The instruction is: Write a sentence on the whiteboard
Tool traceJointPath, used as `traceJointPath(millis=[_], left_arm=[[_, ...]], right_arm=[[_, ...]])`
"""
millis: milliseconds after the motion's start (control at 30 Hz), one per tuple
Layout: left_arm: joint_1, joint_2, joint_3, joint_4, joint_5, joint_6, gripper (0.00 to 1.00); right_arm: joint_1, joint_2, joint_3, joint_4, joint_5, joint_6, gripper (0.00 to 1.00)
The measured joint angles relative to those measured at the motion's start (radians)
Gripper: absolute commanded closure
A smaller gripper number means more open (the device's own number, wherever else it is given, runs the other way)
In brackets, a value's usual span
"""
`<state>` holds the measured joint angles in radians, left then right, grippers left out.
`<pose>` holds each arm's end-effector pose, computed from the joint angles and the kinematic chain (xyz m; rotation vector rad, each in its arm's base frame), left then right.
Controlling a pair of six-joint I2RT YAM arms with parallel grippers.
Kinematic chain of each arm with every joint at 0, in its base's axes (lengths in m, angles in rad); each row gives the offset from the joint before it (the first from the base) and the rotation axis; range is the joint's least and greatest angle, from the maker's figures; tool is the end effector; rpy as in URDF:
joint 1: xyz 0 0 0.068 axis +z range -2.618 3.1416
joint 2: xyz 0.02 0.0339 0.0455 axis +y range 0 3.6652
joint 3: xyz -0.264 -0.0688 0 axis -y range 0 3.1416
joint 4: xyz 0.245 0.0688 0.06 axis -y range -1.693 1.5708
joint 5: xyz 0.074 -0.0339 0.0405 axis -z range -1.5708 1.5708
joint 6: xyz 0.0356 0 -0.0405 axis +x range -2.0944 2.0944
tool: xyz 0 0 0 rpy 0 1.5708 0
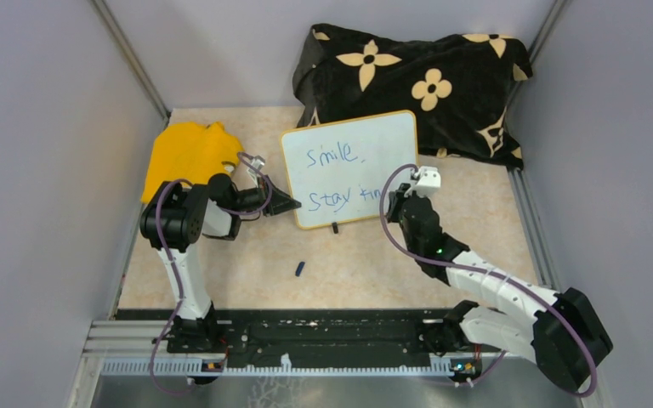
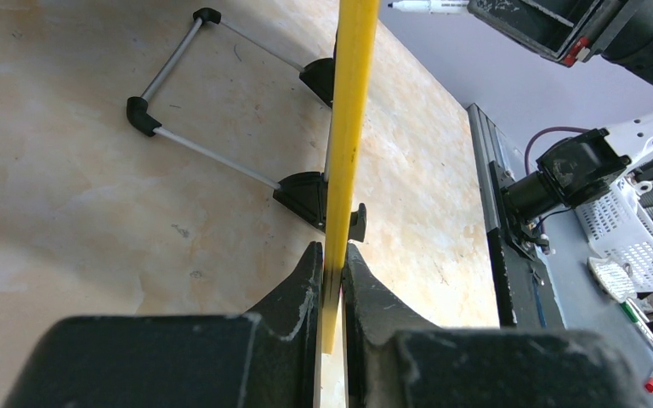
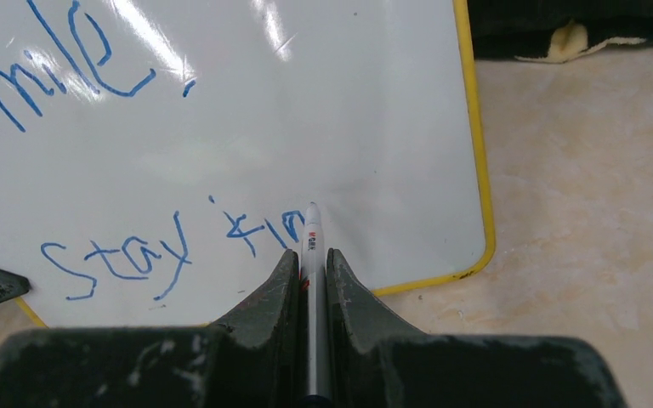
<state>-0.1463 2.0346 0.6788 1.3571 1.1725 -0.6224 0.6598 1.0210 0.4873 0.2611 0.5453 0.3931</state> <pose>0.3284 -0.0816 0.1232 0.6113 1.6808 -1.4761 0.1884 0.1228 0.2375 0.1369 1.8047 0.2470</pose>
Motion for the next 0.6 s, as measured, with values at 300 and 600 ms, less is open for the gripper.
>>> traceJointPath(millis=[300, 600], left_arm=[[0.0, 0.0, 0.0, -0.001, 0.0, 0.006, 1.0], [0.0, 0.0, 0.0, -0.003, 0.0, 0.008, 1.0]], right_arm=[[-0.057, -0.005, 0.03, -0.002, 0.013, -0.011, 1.0], [-0.068, 0.016, 0.078, 0.021, -0.001, -0.026, 1.0]])
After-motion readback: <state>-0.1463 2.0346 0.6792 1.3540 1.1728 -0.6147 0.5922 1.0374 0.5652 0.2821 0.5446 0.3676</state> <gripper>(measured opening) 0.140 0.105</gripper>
